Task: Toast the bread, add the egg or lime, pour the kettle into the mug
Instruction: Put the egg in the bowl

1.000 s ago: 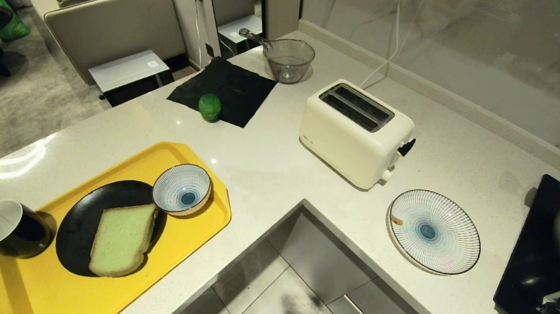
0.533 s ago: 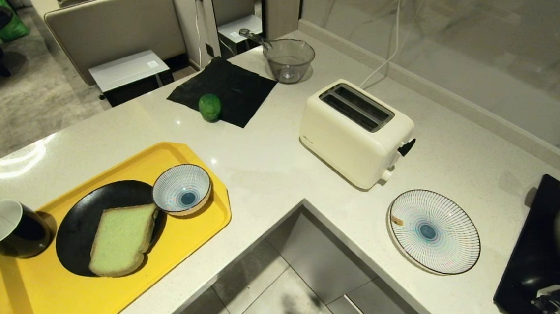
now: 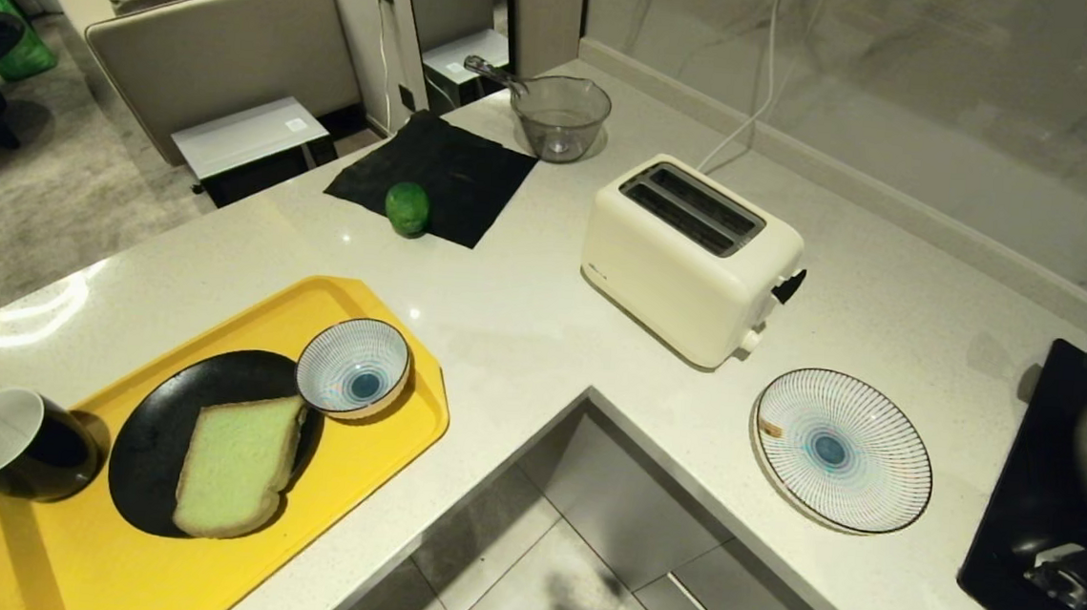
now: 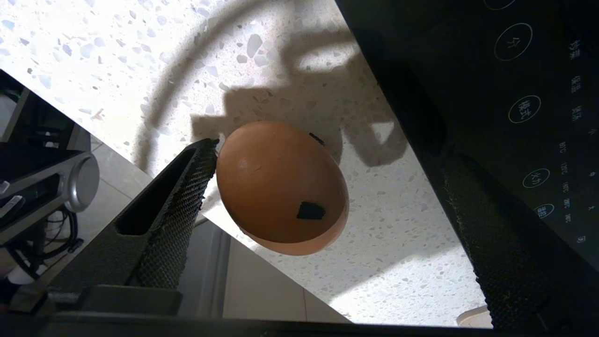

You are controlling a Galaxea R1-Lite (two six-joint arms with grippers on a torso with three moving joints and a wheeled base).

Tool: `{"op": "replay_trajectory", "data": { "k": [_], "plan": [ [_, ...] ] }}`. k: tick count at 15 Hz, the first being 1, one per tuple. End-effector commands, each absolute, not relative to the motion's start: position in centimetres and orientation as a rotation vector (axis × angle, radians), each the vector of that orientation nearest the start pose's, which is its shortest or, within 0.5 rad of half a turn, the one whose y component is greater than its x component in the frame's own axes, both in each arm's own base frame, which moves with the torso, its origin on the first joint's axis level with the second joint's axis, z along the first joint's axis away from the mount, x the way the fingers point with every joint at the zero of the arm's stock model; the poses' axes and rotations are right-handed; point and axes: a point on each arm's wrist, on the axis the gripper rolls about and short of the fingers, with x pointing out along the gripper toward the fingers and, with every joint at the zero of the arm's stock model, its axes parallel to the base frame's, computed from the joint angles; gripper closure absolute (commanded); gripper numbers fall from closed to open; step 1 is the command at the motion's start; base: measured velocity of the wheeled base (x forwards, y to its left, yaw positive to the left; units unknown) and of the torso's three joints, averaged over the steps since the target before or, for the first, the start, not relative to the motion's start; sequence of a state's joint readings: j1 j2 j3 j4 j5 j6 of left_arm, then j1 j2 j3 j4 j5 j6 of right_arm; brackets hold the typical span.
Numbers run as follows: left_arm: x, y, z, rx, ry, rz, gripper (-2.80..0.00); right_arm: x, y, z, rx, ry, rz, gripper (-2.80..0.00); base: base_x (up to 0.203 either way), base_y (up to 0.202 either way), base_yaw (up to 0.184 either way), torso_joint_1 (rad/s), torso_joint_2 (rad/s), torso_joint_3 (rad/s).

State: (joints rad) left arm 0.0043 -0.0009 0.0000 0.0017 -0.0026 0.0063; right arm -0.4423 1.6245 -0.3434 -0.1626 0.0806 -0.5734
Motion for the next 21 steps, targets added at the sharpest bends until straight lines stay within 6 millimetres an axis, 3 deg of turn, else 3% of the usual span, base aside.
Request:
{"op": "replay_trajectory", "data": {
  "k": [1, 14, 21],
  "plan": [
    [-2.3, 0.0, 7.5, 0.006, 0.000, 0.002, 0.00, 16.7, -7.8, 6.0, -0.218, 1.140, -0.004, 0.00, 0.000, 0.000, 0.000, 0.000, 0.00, 0.000],
    [-2.3, 0.0, 7.5, 0.006, 0.000, 0.002, 0.00, 16.6, -7.9, 6.3, -0.228, 1.126, -0.012, 0.00, 0.000, 0.000, 0.000, 0.000, 0.00, 0.000],
    [-2.3, 0.0, 7.5, 0.006, 0.000, 0.002, 0.00, 16.9, -8.0, 10.2, -0.293, 0.933, -0.058, 0.00, 0.000, 0.000, 0.000, 0.000, 0.00, 0.000]
  ]
}}
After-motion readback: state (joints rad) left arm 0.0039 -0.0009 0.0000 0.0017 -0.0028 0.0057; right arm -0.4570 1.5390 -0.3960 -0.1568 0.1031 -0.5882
